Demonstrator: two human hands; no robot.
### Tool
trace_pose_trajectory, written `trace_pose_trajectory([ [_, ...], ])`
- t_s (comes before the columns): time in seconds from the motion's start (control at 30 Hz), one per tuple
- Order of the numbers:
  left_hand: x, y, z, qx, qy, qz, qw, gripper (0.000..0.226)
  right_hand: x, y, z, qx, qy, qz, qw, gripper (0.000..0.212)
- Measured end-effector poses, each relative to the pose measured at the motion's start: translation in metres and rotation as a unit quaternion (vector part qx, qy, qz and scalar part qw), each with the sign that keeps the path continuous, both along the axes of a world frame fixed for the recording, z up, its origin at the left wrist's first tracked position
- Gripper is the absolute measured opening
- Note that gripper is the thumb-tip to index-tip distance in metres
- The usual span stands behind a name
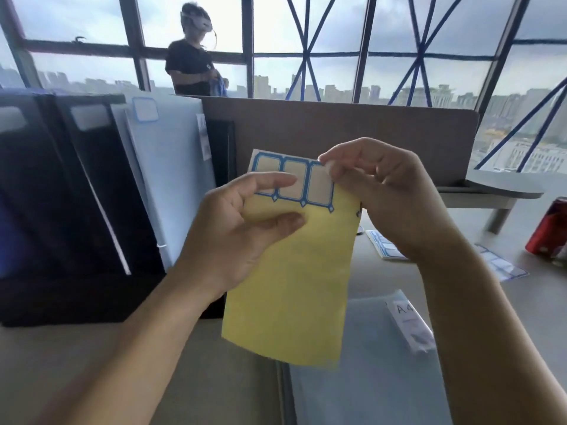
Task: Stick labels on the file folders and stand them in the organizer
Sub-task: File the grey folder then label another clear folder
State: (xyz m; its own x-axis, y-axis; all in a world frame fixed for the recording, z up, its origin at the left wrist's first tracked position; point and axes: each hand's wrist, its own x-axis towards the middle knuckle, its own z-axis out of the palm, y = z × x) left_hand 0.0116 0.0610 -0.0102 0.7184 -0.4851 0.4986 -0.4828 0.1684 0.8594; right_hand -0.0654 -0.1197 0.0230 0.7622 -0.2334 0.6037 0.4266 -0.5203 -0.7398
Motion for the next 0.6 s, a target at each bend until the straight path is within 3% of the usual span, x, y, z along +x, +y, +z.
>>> trace_pose_trajectory([
  [0.07,-0.001,0.003,0.002,-0.003,0.005,0.029,1.000,0.045,-0.007,0.000,-0.003,-0.035,0.003,0.003,0.999,0.020],
  [0.13,-0.003,0.004,0.003,0.002,-0.006,0.049,0.999,0.044,-0.011,-0.002,-0.004,-0.130,0.015,-0.033,0.991,0.034],
  [0.27,-0.008,0.003,0.005,-0.009,-0.019,0.052,0.998,0.041,-0.018,0.004,-0.001,-0.211,0.027,-0.064,0.975,0.046],
  [0.4,-0.013,0.004,0.007,-0.009,-0.051,0.057,0.997,0.036,-0.020,0.006,-0.001,-0.249,0.004,-0.090,0.964,0.044],
  [0.6,-0.018,0.009,0.010,-0.046,-0.073,0.057,0.995,0.031,-0.020,0.012,0.000,-0.214,-0.030,-0.077,0.973,0.031],
])
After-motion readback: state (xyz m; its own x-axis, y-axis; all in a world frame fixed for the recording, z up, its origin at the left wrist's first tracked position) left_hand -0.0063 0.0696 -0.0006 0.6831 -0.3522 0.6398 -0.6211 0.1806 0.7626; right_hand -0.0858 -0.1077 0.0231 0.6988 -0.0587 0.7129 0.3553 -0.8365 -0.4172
